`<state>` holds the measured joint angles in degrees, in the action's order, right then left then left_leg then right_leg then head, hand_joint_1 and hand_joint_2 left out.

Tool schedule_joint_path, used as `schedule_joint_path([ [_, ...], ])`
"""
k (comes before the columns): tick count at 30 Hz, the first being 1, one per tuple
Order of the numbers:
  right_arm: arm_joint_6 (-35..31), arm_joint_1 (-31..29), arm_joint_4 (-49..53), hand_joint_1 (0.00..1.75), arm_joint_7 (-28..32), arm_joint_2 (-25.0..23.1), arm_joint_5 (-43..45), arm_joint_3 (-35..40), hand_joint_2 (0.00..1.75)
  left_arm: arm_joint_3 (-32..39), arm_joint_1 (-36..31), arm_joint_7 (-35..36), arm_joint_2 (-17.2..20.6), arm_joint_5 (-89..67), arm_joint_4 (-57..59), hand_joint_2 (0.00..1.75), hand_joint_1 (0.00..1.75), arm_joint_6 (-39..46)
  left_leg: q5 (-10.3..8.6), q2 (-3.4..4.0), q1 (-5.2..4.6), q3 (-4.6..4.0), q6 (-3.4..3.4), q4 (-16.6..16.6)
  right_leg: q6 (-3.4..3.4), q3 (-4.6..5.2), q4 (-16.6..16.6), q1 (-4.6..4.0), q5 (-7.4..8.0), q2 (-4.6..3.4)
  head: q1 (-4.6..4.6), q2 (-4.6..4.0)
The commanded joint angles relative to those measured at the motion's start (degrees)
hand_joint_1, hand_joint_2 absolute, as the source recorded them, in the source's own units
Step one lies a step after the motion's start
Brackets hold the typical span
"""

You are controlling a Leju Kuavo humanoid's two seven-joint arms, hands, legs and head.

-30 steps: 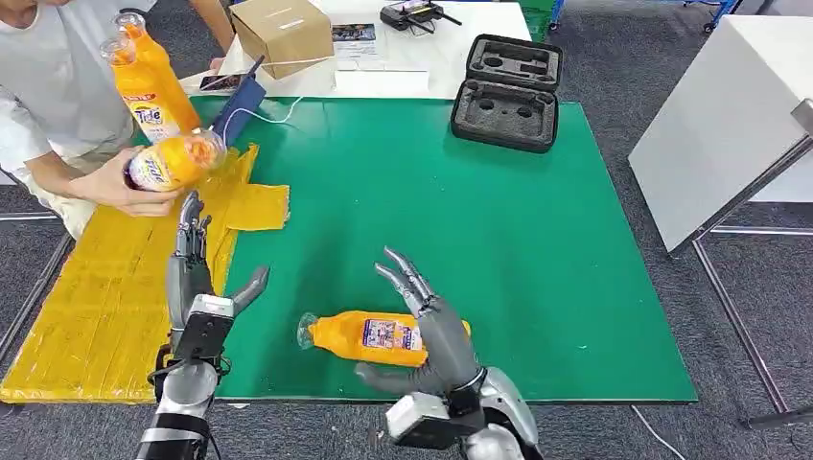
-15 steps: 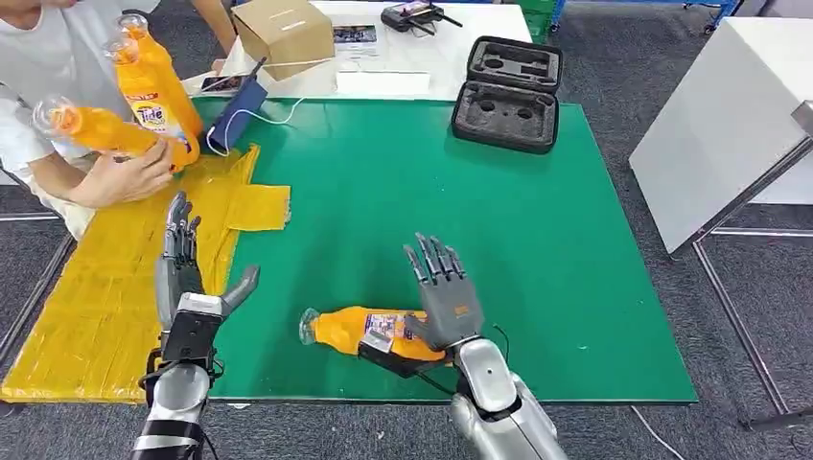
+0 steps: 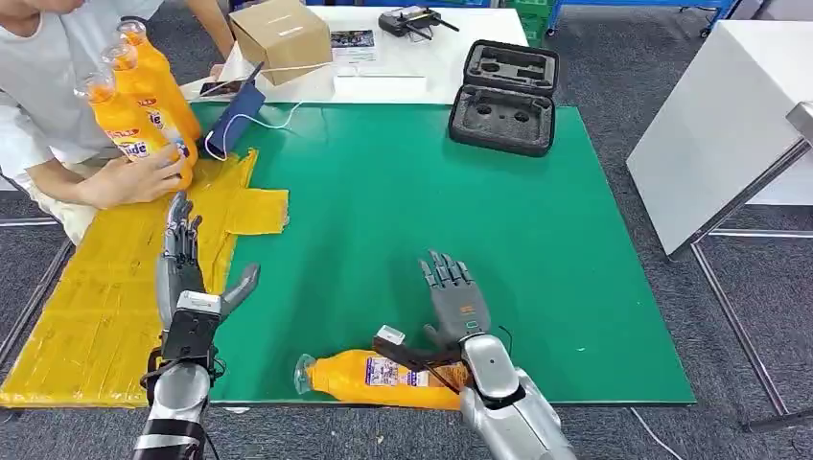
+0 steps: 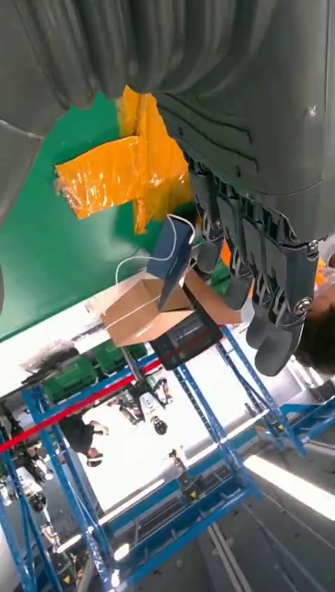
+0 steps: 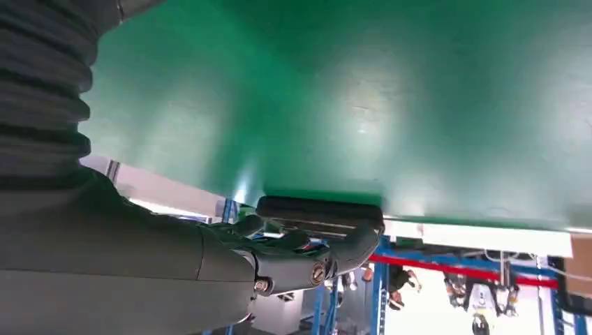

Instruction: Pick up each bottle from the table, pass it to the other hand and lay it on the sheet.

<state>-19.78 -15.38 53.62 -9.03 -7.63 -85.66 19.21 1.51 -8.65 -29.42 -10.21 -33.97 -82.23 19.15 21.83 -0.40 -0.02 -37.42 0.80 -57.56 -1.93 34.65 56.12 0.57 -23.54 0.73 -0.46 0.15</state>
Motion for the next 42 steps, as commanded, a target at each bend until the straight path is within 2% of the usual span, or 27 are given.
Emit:
schedule_joint_path([
  [1, -6.92, 4.05, 1.25, 0.0, 16.71, -1.25, 13.77, -2.65, 1.75, -0.34, -2.21, -0.07, 0.34, 0.97, 3.74, 1.75, 0.0, 0.06, 0.09, -0.21, 0.07, 0.34, -0.07, 0.03, 0.07, -0.16, -0.04, -0.05, -0.18, 0.19, 0.02, 0.0],
  [3, -6.9, 6.5, 9.67, 0.0, 15.79, -1.17, 13.5, -1.23, 1.75, -0.08, -1.57, -0.03, 0.41, 0.99, 3.19, 1.75, 0.0, 0.19, 0.3, -0.2, 0.06, 0.5, -0.24, 0.1, 0.09, -0.28, -0.08, -0.06, -0.3, 0.16, 0.02, 0.0],
  [4, -13.94, 7.71, 14.45, 0.0, 16.78, -1.52, 13.42, -1.17, 1.75, 0.28, -0.88, -0.1, 0.19, 0.97, 2.54, 1.75, 0.0, 0.68, 0.3, -0.09, 0.07, 0.43, -0.23, 0.05, -0.04, -0.2, -0.04, -0.1, -0.34, 0.07, 0.04, 0.0],
  [6, -16.33, 9.1, 20.93, 0.0, 17.31, -1.72, 14.21, -0.59, 1.75, 0.42, -0.05, -0.12, 0.0, 0.89, 1.76, 1.75, 0.0, 0.93, 0.3, -0.05, 0.02, 0.44, -0.15, 0.04, -0.01, -0.19, 0.03, -0.07, -0.37, 0.01, 0.02, 0.0],
  [7, -15.94, 9.7, 23.64, 0.0, 17.0, -1.77, 14.29, -0.66, 1.75, 0.42, 0.14, -0.12, -0.13, 0.83, 1.65, 1.75, 0.0, 1.0, 0.2, -0.07, 0.01, 0.27, -0.07, 0.07, 0.0, -0.69, -0.01, -0.06, -0.17, -0.02, 0.0, 0.0],
  [8, -18.35, 10.14, 25.63, 0.0, 17.6, -1.82, 13.62, -0.66, 1.75, 0.43, 0.19, -0.18, -0.27, 0.66, 1.66, 1.75, 0.0, 1.23, 0.22, -0.08, 0.01, 0.26, 0.0, -0.01, -0.14, -0.69, 0.08, -0.06, -0.18, -0.01, 0.02, 0.0],
  [9, -19.5, 10.3, 26.22, 0.0, 17.93, -2.0, 13.64, -0.65, 1.75, 0.47, 0.22, -0.18, -0.35, 0.62, 1.72, 1.75, 0.0, 1.32, 0.11, -0.09, 0.01, 0.06, 0.02, -0.03, -0.16, -0.54, 0.1, -0.07, -0.11, 0.01, 0.0, 0.0],
  [13, -20.22, 11.17, 29.66, 0.0, 19.58, -3.04, 12.73, -1.87, 1.75, 0.42, 0.19, -0.14, -0.6, 0.28, 2.11, 1.75, 0.0, 1.78, 0.24, -0.12, 0.04, 0.26, -0.01, -0.04, -0.14, -0.76, 0.06, -0.09, -0.24, 0.03, 0.02, 0.0],
  [17, -20.22, 11.17, 29.66, 0.0, 19.58, -3.04, 12.73, -1.87, 1.75, 0.42, 0.19, -0.14, -0.6, 0.28, 2.11, 1.75, 0.0, 1.78, 0.26, -0.1, 0.04, 0.14, -0.08, -0.01, -0.09, -0.59, 0.04, -0.08, -0.22, 0.02, 0.02, 0.0],
  [19, -20.22, 12.29, 32.0, 0.0, 24.0, -5.73, 12.91, -4.37, 1.75, 0.58, 0.51, -0.1, -0.8, 0.11, 2.11, 1.75, 0.0, 2.1, 0.28, -0.13, 0.02, 0.17, -0.08, 0.0, -0.07, -0.63, 0.04, -0.07, -0.25, 0.04, 0.02, 0.0],
  [21, -20.22, 12.64, 33.3, 0.0, 25.32, -6.89, 12.07, -4.83, 1.75, 0.75, 0.84, -0.09, -0.9, 0.05, 1.95, 1.75, 0.0, 2.24, 0.3, -0.12, 0.03, 0.18, -0.09, -0.01, -0.05, -0.64, 0.04, -0.08, -0.28, 0.03, 0.02, 0.0],
  [24, -20.22, 12.51, 33.83, 0.0, 26.0, -7.21, 12.89, -4.07, 1.75, 0.79, 1.23, -0.09, -0.93, 0.01, 1.76, 1.75, 0.0, 2.33, 0.37, -0.07, 0.05, 0.29, -0.12, -0.02, -0.03, -0.74, 0.04, -0.09, -0.33, -0.02, 0.0, 0.0],
  [26, -20.22, 11.92, 31.92, 0.0, 25.33, -5.79, 16.38, -1.05, 1.75, 0.93, 1.34, -0.11, -0.92, 0.0, 1.73, 1.75, 0.0, 2.4, 0.36, -0.06, 0.06, 0.28, -0.12, 0.0, -0.04, -0.74, 0.02, -0.11, -0.3, -0.04, 0.02, 0.0],
  [29, -6.58, 11.86, 33.1, 0.0, 28.43, -2.11, 34.06, 5.33, 1.75, 1.16, 0.41, -0.89, -0.62, 0.53, 2.43, 1.75, 0.0, 1.89, 0.29, -0.01, 0.05, 0.21, -0.08, 0.03, -0.07, -0.66, -0.03, -0.1, -0.22, -0.07, 0.02, 0.0],
  [30, 1.84, 11.9, 32.75, 0.0, 30.26, -0.83, 39.63, 7.05, 1.75, 1.21, -0.83, -1.41, -0.42, 0.83, 3.61, 1.75, 0.0, 1.43, 0.37, -0.02, 0.06, 0.34, -0.1, 0.02, -0.05, -0.8, -0.03, -0.11, -0.29, -0.08, 0.0, 0.0],
  [31, 1.8, 11.97, 32.29, 0.0, 30.22, -0.94, 39.61, 7.14, 1.75, 1.24, -1.13, -1.38, -0.34, 0.79, 3.86, 1.75, 0.0, 1.42, 0.26, -0.12, 0.05, 0.14, -0.07, 0.03, -0.08, -0.62, -0.02, -0.1, -0.21, 0.02, 0.02, 0.0],
  [32, 8.64, 11.72, 31.21, 0.0, 33.4, -0.24, 44.36, 8.81, 1.75, 1.14, -2.33, -1.91, -0.15, 1.24, 5.13, 1.75, 0.0, 0.86, 0.33, -0.08, 0.06, 0.27, -0.09, 0.01, -0.06, -0.76, -0.02, -0.11, -0.27, -0.02, 0.02, 0.0],
  [33, 11.12, 11.53, 30.13, 0.0, 33.97, 0.09, 44.99, 9.95, 1.75, 1.12, -2.96, -2.07, -0.09, 1.42, 5.78, 1.75, 0.0, 0.71, 0.26, -0.12, 0.07, 0.18, -0.09, 0.04, -0.06, -0.66, -0.04, -0.11, -0.22, 0.03, 0.02, 0.0],
  [35, 13.99, 10.57, 27.08, 0.0, 34.18, 0.65, 44.45, 12.65, 1.75, 1.18, -4.1, -2.56, -0.02, 2.03, 6.89, 1.75, 0.0, 0.61, 0.25, -0.13, 0.09, 0.18, -0.11, 0.05, -0.04, -0.64, -0.05, -0.13, -0.22, 0.05, 0.02, 0.0],
  [42, 15.25, 8.53, 19.24, 0.0, 34.24, 0.68, 42.71, 17.69, 1.75, 1.02, -5.8, -3.06, 0.04, 3.07, 8.1, 1.75, 0.0, 0.21, 0.26, -0.09, 0.08, 0.23, -0.1, 0.08, -0.05, -0.7, -0.08, -0.13, -0.2, -0.02, 0.0, 0.0],
])
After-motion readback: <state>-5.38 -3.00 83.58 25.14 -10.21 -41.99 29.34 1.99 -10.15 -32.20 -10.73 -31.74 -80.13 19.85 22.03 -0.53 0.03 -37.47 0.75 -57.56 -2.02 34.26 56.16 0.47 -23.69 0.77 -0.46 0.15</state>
